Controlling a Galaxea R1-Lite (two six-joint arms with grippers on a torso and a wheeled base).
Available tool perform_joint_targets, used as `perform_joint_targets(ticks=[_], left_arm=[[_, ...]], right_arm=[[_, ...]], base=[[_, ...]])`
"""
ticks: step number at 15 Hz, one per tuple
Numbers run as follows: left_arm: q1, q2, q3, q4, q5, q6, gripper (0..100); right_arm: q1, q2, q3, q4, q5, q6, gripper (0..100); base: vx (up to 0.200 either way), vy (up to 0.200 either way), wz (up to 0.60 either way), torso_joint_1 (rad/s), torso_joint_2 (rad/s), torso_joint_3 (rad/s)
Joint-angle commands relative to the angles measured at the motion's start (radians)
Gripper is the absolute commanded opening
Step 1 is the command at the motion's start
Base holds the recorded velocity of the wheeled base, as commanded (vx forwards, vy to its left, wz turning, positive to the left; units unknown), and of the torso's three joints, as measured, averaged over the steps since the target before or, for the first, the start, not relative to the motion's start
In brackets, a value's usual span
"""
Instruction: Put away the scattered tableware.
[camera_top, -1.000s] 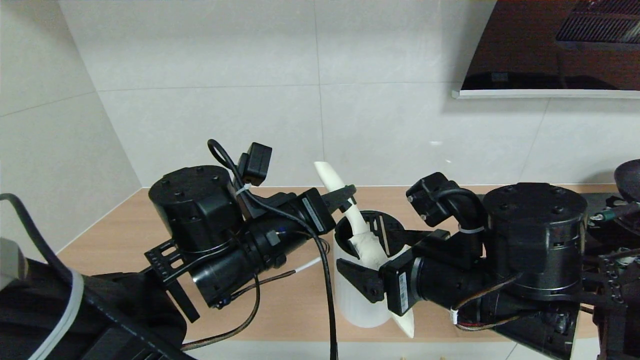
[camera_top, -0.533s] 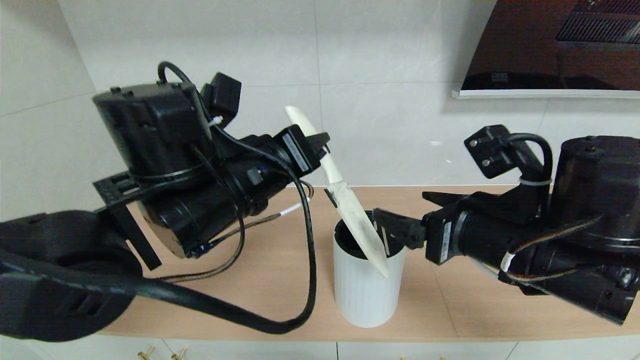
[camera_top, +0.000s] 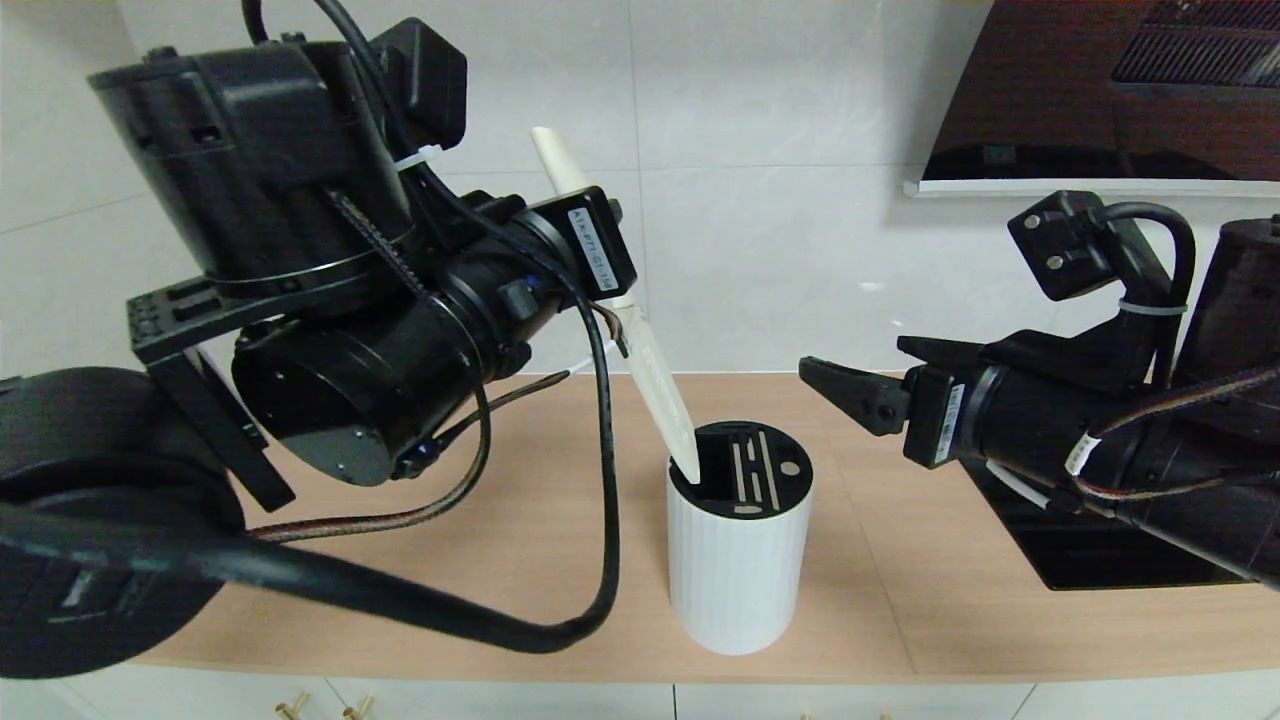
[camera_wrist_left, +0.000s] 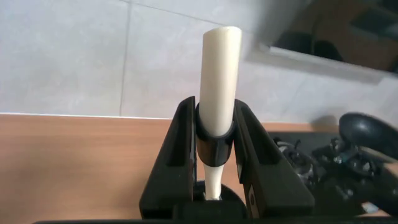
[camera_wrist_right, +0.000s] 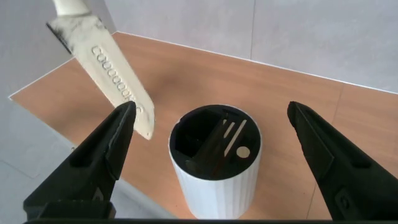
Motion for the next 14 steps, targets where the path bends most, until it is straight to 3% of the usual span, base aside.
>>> perform_joint_targets(ticks=[1, 3, 6, 9, 14], left_arm=[[-0.035, 0.037, 0.000, -0.045, 0.036, 0.012, 0], [-0.038, 0.081, 0.014, -0.105, 0.077, 0.067, 0], [-0.038, 0.147, 0.045, -0.223, 0.080, 0.130, 0], [-0.038, 0.193, 0.046, -0.307, 0.118, 0.173, 0], [-0.042, 0.226, 0.046, -0.330, 0.123, 0.181, 0]], right_arm=[[-0.001, 0.001, 0.001, -0.001, 0.000, 0.000, 100], [-0.001, 0.004, 0.001, -0.001, 0.000, 0.000, 100], [-0.001, 0.011, 0.004, -0.001, 0.000, 0.000, 100], [-0.001, 0.016, 0.004, -0.001, 0.000, 0.000, 100], [-0.001, 0.018, 0.004, -0.001, 0.000, 0.000, 100]], base=[[0.000, 0.000, 0.00, 0.000, 0.00, 0.000], [0.000, 0.000, 0.00, 0.000, 0.00, 0.000], [0.000, 0.000, 0.00, 0.000, 0.00, 0.000], [0.000, 0.000, 0.00, 0.000, 0.00, 0.000], [0.000, 0.000, 0.00, 0.000, 0.00, 0.000]])
